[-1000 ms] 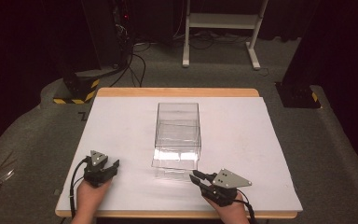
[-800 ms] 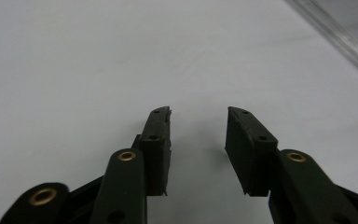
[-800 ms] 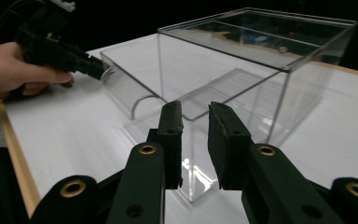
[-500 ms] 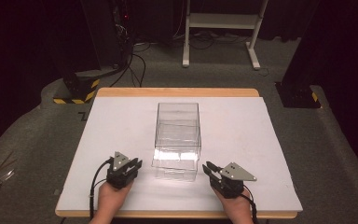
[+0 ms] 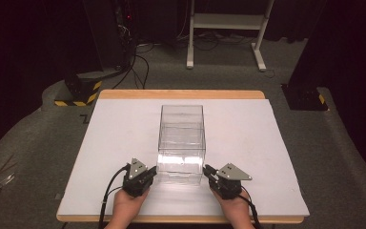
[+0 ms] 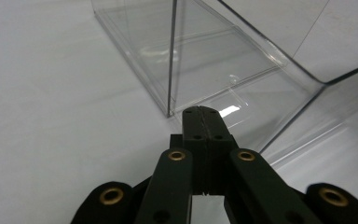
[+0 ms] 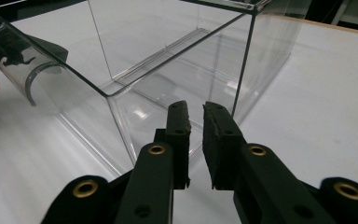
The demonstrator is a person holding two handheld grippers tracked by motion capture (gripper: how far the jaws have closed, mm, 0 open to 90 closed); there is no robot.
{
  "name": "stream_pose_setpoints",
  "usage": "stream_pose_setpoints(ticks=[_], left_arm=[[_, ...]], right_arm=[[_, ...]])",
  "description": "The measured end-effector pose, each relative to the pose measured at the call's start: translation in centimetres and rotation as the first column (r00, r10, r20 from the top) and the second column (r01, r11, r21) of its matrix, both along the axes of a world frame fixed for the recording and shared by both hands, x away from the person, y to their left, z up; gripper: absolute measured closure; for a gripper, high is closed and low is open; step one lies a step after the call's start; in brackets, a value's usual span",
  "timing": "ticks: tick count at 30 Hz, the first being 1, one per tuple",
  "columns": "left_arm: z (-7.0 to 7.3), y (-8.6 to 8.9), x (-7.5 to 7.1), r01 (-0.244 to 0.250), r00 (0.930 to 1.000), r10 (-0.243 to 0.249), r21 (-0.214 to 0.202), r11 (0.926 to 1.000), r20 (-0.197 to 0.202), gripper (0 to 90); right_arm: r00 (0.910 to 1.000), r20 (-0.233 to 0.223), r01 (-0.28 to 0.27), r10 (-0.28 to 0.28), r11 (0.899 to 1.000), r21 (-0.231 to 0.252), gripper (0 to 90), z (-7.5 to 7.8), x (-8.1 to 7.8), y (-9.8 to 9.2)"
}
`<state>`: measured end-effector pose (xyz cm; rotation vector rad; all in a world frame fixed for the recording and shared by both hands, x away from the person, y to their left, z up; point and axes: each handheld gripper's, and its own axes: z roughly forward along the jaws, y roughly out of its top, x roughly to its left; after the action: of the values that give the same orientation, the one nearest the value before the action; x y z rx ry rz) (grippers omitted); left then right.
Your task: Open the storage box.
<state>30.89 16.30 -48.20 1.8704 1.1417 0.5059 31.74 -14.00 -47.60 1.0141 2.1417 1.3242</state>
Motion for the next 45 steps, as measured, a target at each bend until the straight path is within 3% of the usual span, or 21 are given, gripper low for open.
stream_pose_setpoints(ticks=[2,8,18,21,28,33,45], left_arm=[[0.1,-0.5,-0.3,0.004,1.0,-0.004,0.012,0.9999,0.0,90.0],[0.2,-0.7,-0.9,0.004,1.0,-0.004,0.022,0.9998,-0.004,90.0],[0.3,-0.6,-2.7,0.018,0.9992,-0.017,0.021,0.9996,-0.035,90.0],[0.3,-0.8,-3.2,0.025,0.9992,-0.024,0.05,0.9984,-0.034,90.0],[0.2,-0.9,-4.5,0.04,0.9988,-0.038,0.045,0.9982,-0.032,90.0],[0.1,-0.9,-4.7,0.034,0.999,-0.033,0.025,0.9991,-0.029,90.0],[0.0,-0.5,-4.6,0.031,0.9993,-0.031,0.025,0.9992,-0.02,90.0]], right_arm=[[1.0,-0.004,-0.009,0.009,1.0,0.009,89.4,0.1,0.0,-0.2],[0.9999,-0.004,-0.015,0.015,0.999,0.029,89.9,0.0,-0.3,-0.6],[0.9989,-0.006,-0.048,0.048,0.999,0.002,89.9,0.1,-2.3,-0.7],[0.9989,-0.019,-0.043,0.043,0.999,-0.014,89.9,0.2,-2.5,-0.7],[0.998,-0.029,-0.057,0.057,0.998,-0.019,89.8,0.4,-3.6,-1.1],[0.9982,-0.022,-0.056,0.056,0.998,0.001,89.7,0.1,-3.9,-1.3],[0.9972,-0.011,-0.073,0.074,0.997,0.025,89.4,-0.2,-4.0,-1.2]])
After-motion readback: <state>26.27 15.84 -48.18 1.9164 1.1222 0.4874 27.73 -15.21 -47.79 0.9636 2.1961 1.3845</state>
